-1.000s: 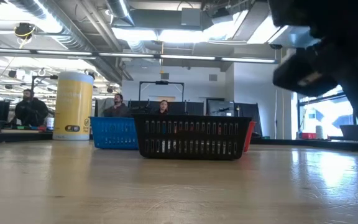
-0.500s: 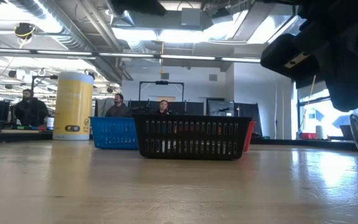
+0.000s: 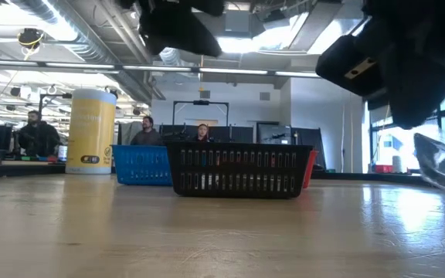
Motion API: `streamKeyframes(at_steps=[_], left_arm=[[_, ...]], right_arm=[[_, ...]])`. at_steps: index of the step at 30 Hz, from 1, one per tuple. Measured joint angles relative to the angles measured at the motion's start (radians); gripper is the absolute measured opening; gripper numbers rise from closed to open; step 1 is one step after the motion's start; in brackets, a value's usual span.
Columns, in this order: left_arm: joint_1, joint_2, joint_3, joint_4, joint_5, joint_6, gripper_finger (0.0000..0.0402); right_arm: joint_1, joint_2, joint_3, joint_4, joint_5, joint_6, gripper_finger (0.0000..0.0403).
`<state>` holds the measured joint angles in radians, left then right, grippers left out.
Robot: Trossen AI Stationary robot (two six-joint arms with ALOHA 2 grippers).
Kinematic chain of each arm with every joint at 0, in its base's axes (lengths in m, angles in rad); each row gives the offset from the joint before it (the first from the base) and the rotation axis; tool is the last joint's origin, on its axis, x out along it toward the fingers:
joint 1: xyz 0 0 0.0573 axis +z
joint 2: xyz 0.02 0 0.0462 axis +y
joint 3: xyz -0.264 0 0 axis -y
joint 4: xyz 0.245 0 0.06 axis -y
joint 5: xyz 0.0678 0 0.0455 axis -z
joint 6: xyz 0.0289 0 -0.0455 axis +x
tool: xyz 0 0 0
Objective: Pick & Place Travel size toiletries
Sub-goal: Put the black comb into the blue bin
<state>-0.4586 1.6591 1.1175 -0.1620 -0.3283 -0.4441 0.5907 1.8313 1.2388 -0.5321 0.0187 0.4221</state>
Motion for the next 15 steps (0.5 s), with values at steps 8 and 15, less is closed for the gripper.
streamKeyframes(at_steps=[8,15], left_arm=[[-0.067,0.163,0.000,0.275,-0.030,-0.015,0.0253],[-0.064,0.248,0.000,0.383,-0.069,-0.007,0.0253]], right_arm=[[0.000,0.000,0.000,0.039,0.038,-0.018,0.0000],[0.000,0.000,0.000,0.076,0.065,-0.037,0.0000]])
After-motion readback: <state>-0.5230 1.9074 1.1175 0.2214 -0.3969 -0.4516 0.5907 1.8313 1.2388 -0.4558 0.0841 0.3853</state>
